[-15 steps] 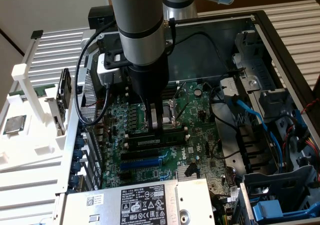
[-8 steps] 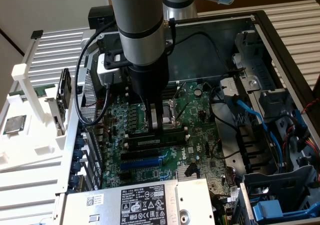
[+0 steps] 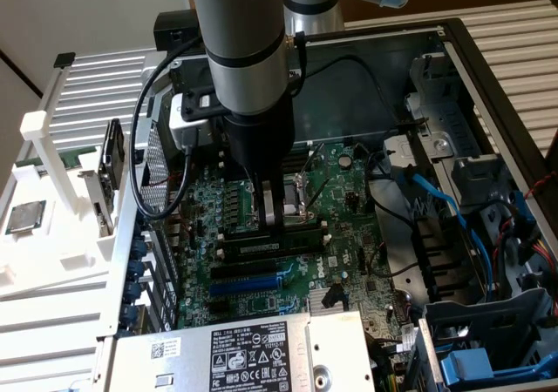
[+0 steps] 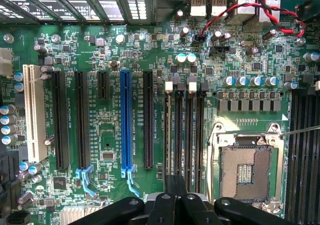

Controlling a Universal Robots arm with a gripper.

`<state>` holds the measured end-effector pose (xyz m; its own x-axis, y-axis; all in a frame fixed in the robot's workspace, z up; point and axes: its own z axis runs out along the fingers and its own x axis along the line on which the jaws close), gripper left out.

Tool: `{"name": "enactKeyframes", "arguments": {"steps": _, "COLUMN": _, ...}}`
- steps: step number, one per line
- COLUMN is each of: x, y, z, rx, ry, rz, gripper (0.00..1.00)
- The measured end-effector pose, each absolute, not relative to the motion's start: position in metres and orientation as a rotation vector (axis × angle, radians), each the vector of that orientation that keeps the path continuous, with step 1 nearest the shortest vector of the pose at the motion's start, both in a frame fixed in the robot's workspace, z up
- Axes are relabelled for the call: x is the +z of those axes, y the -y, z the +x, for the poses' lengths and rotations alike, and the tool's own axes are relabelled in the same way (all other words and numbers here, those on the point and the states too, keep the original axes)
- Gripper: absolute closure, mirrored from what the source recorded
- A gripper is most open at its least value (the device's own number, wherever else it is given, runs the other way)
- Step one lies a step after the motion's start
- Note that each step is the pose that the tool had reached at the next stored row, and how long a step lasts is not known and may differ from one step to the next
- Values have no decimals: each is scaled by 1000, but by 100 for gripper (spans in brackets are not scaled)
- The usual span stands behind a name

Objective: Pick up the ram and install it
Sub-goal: 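Press down the ram until it locks into place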

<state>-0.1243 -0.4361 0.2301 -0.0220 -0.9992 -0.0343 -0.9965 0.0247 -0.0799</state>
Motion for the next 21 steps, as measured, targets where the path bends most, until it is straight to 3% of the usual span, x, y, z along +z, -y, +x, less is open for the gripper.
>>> {"name": "enactKeyframes", "arguments": {"steps": 21, "x": 226, "y": 436, "z": -124, "rx": -56, "ry": -2187, "rz": -2136, "gripper": 90}}
